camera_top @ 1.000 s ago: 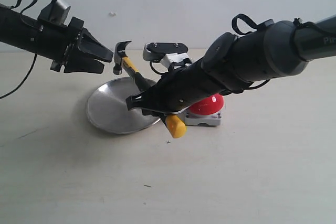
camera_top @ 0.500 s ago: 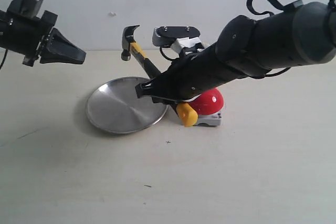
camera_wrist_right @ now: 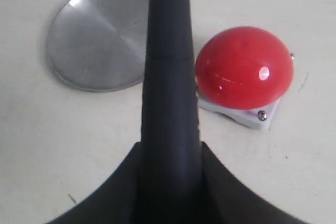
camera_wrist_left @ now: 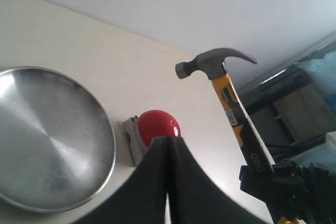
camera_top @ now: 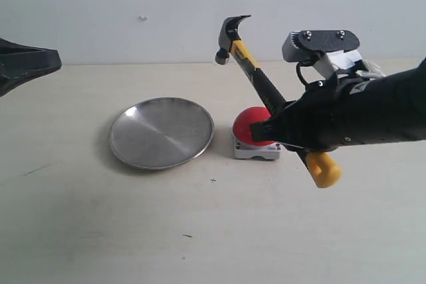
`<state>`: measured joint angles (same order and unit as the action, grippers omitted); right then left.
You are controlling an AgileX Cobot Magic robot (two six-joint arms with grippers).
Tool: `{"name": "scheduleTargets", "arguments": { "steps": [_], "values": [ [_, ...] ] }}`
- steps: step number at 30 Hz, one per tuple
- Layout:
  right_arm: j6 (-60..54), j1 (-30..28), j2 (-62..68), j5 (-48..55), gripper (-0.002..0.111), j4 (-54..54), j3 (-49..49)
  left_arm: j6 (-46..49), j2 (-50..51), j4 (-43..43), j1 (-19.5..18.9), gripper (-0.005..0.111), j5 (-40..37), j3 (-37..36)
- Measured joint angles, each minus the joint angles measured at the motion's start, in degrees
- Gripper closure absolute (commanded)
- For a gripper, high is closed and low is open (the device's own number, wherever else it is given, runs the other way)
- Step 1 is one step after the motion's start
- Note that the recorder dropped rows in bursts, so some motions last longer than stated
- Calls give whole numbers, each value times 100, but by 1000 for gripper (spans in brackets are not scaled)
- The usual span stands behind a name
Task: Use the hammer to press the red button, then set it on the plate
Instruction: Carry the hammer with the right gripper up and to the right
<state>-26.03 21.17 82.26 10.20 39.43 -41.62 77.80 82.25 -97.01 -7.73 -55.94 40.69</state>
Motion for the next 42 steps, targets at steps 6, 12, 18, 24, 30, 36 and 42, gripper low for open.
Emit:
{"name": "scheduleTargets", "arguments": {
  "steps": [6, 12, 18, 24, 30, 36, 42],
  "values": [
    [-72, 0, -166, -423, 108, -66, 655, 269, -2385, -194, 0, 107, 1083, -1382],
    [-252, 0, -216, -516, 108, -66, 684, 269, -4221, -206, 0, 107, 2397, -2242],
    [-355, 0, -216, -529, 108, -66, 684, 48, -5417, -214, 0, 107, 3608, -2871],
    [-401, 0, -216, -517, 108, -66, 684, -236, -5951, -242, 0, 107, 3968, -3242],
    [-490, 0, -240, -468, 108, -66, 684, -560, -6055, -242, 0, 107, 4880, -3458],
    [-567, 0, -624, -389, 108, -79, 684, -606, -6217, -252, 0, 107, 5194, -3523],
    [-577, 0, -940, -389, 108, -79, 684, -606, -6300, -255, 0, 107, 4806, -3559]
  ]
}}
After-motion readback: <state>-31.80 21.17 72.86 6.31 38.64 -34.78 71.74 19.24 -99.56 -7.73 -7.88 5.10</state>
